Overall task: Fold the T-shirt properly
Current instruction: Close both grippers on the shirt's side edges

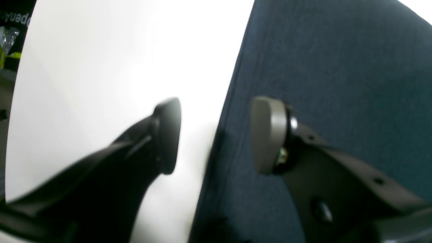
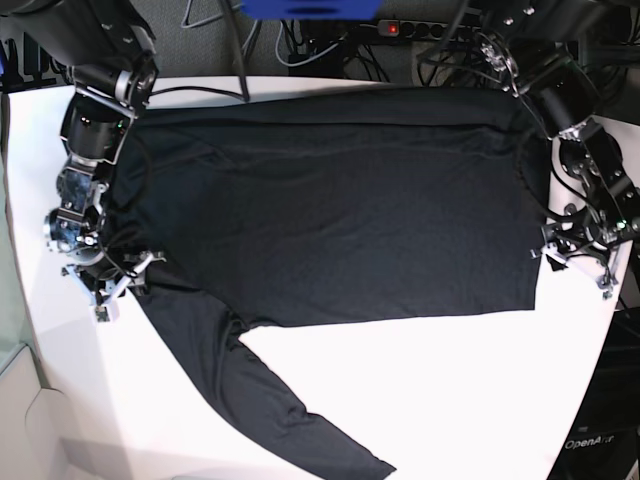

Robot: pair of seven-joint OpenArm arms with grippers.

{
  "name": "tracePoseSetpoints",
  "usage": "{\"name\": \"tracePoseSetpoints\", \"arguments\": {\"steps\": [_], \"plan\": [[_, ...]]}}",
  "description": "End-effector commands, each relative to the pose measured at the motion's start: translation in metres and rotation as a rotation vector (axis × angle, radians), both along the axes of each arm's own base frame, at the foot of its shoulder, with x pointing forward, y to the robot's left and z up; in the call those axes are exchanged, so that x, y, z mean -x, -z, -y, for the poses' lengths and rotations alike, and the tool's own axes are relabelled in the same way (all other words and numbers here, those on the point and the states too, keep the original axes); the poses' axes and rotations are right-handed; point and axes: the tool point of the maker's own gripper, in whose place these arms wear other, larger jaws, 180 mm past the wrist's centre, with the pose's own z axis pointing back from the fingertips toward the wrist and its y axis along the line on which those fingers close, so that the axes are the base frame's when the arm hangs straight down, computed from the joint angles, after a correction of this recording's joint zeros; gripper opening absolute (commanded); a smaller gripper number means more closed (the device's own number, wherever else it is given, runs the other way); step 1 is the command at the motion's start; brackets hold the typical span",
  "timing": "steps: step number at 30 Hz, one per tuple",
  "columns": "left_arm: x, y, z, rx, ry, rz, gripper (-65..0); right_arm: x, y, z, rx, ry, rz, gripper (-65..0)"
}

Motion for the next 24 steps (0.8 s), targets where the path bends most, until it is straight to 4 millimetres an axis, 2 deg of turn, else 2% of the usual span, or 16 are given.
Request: {"name": "tracePoseSetpoints", "arguments": {"steps": [1, 3, 5, 10, 11, 19, 22, 24], "plan": [[-0.011, -0.018, -0.007, -0.023, -0.001, 0.052, -32.4, -0.015, -0.021, 0.007, 0.004, 0.007, 0.066, -37.3], [-0.011, -0.018, -0.007, -0.023, -0.001, 0.052, -32.4, -0.014, -0.020, 0.007, 0.004, 0.007, 0.064, -37.7], [-0.012, -0.016, -0.007, -0.020, -0.001, 0.050, -32.4, -0.014, -0.020, 0.007, 0.004, 0.007, 0.063, -41.6], [-0.023, -0.027, -0.006, -0.018, 0.000, 0.080, -32.4, -0.013, -0.019, 0.007, 0.005, 0.007, 0.060, -62.6], [-0.025, -0.029, -0.006, -0.018, 0.000, 0.084, -32.4, -0.013, -0.019, 0.007, 0.005, 0.007, 0.060, -65.0], [-0.041, -0.047, -0.007, -0.017, -0.003, 0.138, -32.2, -0.016, -0.027, 0.007, -0.002, 0.009, 0.113, -65.0], [-0.051, -0.055, -0.007, -0.036, 0.000, 0.210, -32.2, -0.011, -0.021, 0.006, 0.000, 0.004, 0.112, -65.0], [-0.054, -0.053, -0.006, -0.033, 0.000, 0.234, -32.2, -0.009, -0.020, 0.006, -0.001, 0.004, 0.113, -65.0]]}}
